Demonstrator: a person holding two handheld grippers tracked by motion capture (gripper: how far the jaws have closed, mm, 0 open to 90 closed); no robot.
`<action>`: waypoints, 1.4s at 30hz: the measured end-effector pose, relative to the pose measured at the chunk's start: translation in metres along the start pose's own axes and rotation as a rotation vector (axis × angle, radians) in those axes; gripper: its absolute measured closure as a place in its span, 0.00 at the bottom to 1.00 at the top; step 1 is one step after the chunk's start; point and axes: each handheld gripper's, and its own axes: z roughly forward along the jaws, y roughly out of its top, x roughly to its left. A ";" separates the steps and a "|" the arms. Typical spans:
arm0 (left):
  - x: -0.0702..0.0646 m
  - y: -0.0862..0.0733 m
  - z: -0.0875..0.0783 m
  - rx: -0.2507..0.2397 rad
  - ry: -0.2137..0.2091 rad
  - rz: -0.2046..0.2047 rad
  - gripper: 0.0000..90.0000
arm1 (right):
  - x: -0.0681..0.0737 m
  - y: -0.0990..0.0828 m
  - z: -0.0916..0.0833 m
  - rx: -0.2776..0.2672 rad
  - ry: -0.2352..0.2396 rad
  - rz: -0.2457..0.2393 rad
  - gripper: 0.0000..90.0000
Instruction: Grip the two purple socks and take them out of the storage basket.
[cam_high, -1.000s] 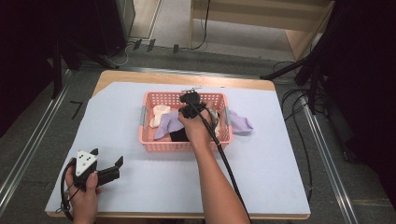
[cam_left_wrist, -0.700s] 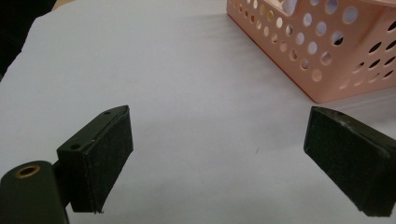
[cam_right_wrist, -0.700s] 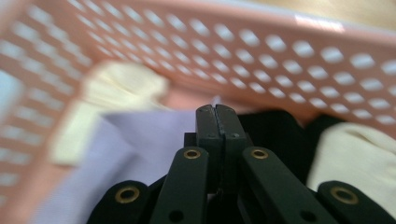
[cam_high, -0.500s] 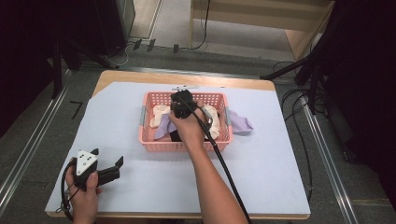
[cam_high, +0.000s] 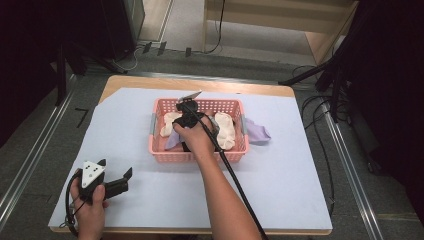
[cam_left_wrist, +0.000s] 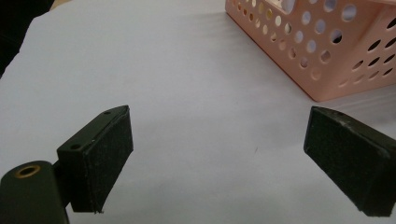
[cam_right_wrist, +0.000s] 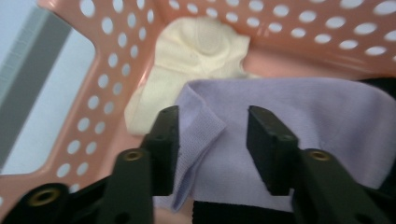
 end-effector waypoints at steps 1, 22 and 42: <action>0.000 0.000 0.000 -0.001 0.000 0.002 0.10 | 0.000 0.001 0.002 0.015 -0.004 -0.003 0.53; 0.001 0.000 0.000 0.005 -0.012 -0.002 0.10 | -0.012 -0.002 0.012 -0.035 -0.013 -0.045 0.92; 0.000 0.001 0.001 0.013 -0.009 -0.002 0.10 | -0.024 -0.010 -0.061 -0.584 0.080 -0.136 0.93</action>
